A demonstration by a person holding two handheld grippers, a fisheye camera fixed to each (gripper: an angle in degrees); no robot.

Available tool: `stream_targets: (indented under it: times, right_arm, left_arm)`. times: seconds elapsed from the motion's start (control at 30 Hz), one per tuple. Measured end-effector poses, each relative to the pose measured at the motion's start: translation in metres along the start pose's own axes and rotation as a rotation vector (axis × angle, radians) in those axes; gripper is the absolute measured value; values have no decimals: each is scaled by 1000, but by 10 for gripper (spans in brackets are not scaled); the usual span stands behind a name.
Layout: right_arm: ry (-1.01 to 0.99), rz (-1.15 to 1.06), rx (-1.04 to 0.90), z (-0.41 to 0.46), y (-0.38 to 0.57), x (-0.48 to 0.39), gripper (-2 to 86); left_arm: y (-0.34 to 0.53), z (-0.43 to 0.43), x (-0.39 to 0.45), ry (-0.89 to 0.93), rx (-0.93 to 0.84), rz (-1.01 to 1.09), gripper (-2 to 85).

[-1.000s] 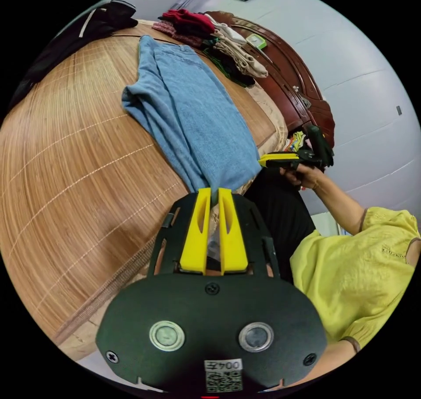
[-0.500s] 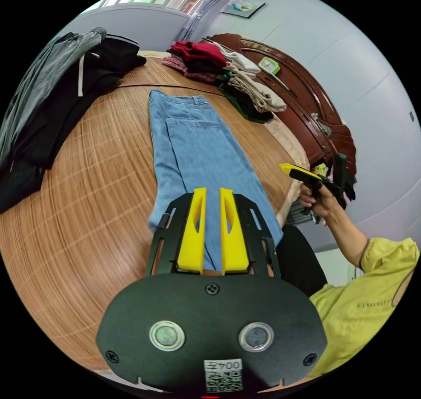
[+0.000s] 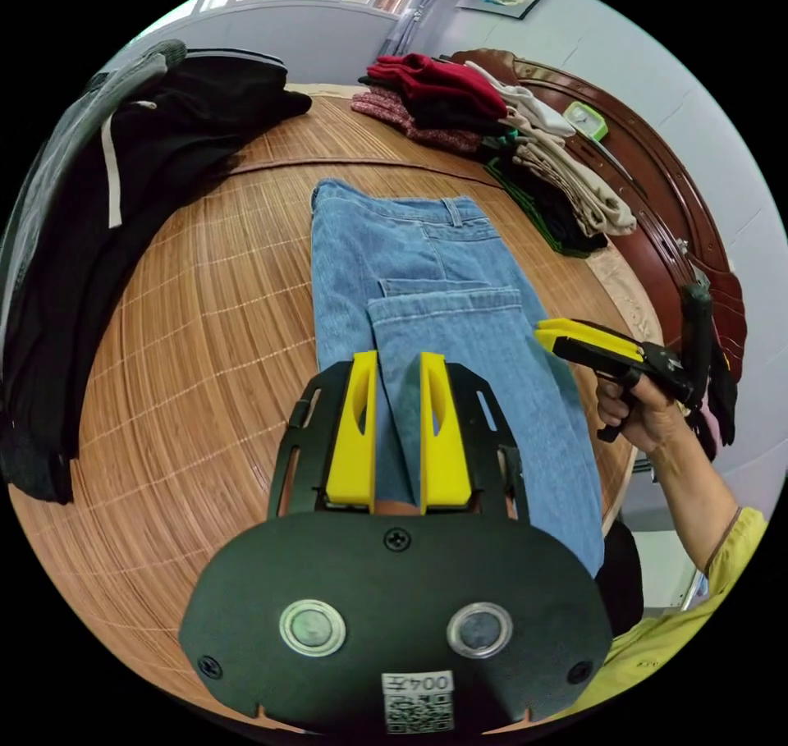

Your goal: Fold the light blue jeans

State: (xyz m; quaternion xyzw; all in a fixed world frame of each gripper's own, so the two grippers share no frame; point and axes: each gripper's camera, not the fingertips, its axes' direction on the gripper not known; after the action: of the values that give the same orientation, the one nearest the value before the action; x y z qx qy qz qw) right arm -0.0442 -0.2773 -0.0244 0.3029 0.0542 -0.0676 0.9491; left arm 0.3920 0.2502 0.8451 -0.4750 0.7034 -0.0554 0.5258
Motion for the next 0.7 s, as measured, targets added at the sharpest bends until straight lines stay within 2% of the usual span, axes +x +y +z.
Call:
stream_targets:
  times: [0.2, 0.33, 0.43, 0.53, 0.6, 0.7]
  right_arm:
    - [20, -57, 27, 0, -9, -8, 80]
    - [71, -56, -20, 10, -15, -11, 45]
    - [104, -66, -2, 7, -13, -16, 6]
    - [112, -81, 66, -11, -9, -22, -3]
    - [138, -92, 96, -18, -8, -23, -3]
    - [165, -77, 19, 1, -9, -19, 4]
  left_arm:
    - [6, -24, -3, -33, 94, -23, 85]
    - [5, -29, -5, -18, 54, -7, 91]
    - [8, -36, -6, -40, 20, 10, 50]
    - [22, -71, 3, -26, 144, 52, 25]
    - [30, -87, 15, -80, 207, 110, 22]
    - [27, -73, 24, -165, 116, 164, 23]
